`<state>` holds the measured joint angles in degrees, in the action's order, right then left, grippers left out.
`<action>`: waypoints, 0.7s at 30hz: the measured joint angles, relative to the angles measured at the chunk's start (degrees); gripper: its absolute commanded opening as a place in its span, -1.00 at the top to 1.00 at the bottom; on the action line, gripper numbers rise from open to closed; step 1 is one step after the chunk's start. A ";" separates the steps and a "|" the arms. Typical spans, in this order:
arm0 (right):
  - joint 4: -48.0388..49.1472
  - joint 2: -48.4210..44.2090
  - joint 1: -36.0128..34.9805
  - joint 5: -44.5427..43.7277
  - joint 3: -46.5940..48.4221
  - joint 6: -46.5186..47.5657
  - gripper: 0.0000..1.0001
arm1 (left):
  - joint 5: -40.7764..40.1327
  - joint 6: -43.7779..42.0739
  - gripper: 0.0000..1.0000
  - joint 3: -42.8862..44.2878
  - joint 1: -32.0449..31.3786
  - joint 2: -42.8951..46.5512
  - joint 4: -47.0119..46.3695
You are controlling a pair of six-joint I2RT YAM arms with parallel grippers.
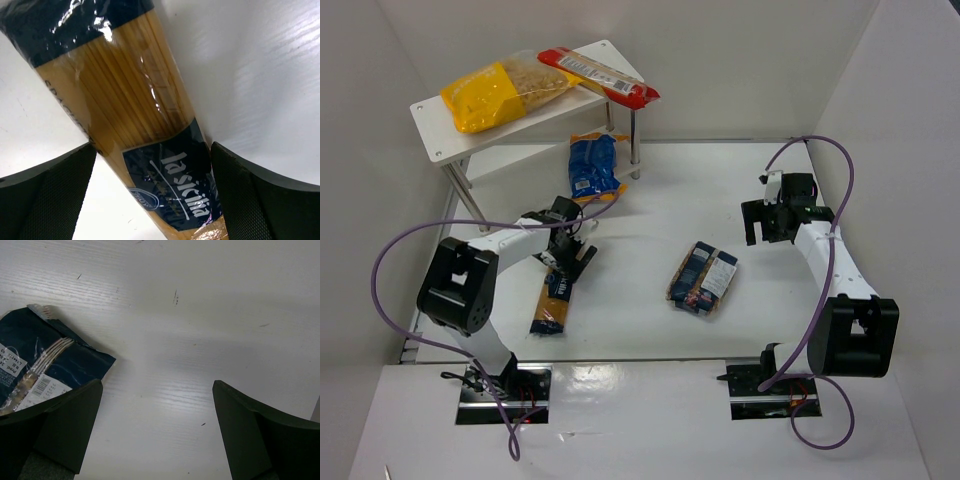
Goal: Place and organize the pasta boxes and bags onto the shelf
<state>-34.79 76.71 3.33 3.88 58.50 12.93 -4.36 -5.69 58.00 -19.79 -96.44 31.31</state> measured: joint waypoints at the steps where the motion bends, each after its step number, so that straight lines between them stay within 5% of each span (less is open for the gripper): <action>1: 0.02 0.00 0.00 -0.02 0.00 0.00 -0.98 | -0.07 0.11 -1.00 0.28 0.00 -0.37 0.00; 10: 0.02 -0.09 -0.02 -0.02 -0.02 0.00 -0.98 | 0.20 0.22 -0.89 2.01 0.15 -2.19 0.48; 12: 0.02 -0.09 -0.02 -0.02 0.00 0.00 -0.98 | 0.22 0.35 -0.54 2.14 0.15 -2.36 0.52; 14: 0.02 -0.09 -0.02 -0.02 0.00 0.00 -0.98 | 0.55 0.59 0.11 2.47 0.15 -2.82 0.63; 15: 0.02 -0.11 -0.02 -0.02 0.00 0.00 -0.98 | 0.68 1.09 0.76 2.93 0.15 -3.15 0.87; 16: 0.02 -0.11 -0.02 -0.02 -0.02 0.00 -0.98 | 0.87 1.64 1.00 3.54 0.15 -3.15 1.31; 21: 0.02 -0.50 -0.02 -0.02 -0.02 0.00 -0.98 | 2.75 -2.12 1.00 5.81 0.42 -2.19 2.84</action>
<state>-34.76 76.20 3.31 3.86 58.48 12.93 -1.61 -7.81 63.81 -19.38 -98.63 34.15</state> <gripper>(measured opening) 0.990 0.308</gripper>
